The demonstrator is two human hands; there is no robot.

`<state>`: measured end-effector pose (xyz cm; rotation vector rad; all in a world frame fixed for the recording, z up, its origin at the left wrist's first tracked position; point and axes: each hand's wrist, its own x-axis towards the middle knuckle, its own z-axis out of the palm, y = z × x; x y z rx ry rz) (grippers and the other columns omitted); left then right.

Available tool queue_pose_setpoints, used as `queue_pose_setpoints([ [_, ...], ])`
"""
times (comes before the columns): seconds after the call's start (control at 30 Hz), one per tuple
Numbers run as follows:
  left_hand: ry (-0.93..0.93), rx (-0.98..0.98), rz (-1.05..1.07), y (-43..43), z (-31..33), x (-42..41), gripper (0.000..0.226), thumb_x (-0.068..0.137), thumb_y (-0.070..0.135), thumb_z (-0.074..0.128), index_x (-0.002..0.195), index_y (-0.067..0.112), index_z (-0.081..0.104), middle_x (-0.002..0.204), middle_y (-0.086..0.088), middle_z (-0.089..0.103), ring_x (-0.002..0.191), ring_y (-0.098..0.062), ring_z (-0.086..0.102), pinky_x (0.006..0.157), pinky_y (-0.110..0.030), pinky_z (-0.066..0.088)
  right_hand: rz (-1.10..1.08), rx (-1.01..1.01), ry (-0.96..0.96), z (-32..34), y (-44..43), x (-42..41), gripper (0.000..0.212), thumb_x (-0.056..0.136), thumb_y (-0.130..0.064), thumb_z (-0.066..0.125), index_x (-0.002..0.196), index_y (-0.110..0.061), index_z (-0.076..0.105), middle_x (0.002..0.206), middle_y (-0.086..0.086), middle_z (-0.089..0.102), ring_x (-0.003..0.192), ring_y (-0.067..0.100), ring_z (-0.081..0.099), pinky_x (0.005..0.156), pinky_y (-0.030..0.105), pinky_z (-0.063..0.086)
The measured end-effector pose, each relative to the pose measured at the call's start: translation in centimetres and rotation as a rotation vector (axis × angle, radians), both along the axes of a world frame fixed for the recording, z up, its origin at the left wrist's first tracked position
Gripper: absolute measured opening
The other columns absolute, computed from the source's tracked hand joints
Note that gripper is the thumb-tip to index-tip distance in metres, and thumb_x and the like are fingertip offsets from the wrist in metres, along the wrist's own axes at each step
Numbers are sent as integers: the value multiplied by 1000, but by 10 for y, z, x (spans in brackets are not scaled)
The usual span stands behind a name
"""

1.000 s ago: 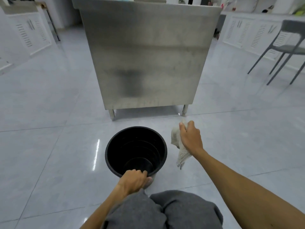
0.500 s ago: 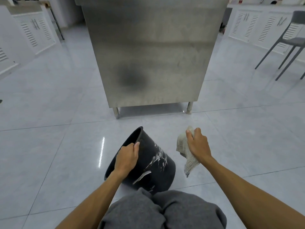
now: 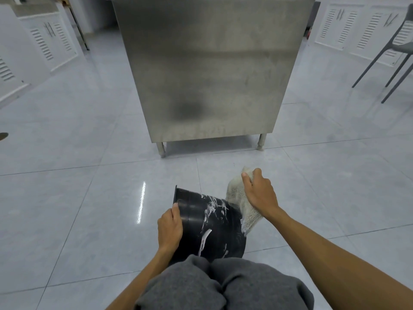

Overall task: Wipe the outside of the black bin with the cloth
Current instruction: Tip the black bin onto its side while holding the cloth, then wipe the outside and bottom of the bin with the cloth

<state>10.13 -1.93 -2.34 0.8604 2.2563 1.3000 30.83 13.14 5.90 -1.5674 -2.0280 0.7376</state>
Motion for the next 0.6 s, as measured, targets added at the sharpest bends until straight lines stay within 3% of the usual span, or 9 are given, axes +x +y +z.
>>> queue_pose_setpoints([
  [0.27,-32,20,6,0,-6,-1,60,108,38,33,71,-3,56,67,-17,62,64,-25,57,65,-49,48,-70,-132,154,-7,4,17,36,110,-41,39,99,-7,45,83,2,52,71,16,48,59,33,37],
  [0.43,-67,19,2,2,-13,-5,61,107,44,32,75,1,61,69,-14,65,71,-30,64,70,-51,53,-79,-409,271,-23,15,33,38,111,-43,37,120,-7,47,106,3,52,96,19,54,76,35,44],
  [0.6,-70,36,16,3,-11,-3,59,108,41,33,74,2,61,69,-14,65,71,-30,64,70,-50,53,-85,-423,367,-38,12,32,34,109,-40,46,116,-7,52,108,7,56,94,18,57,74,32,49],
])
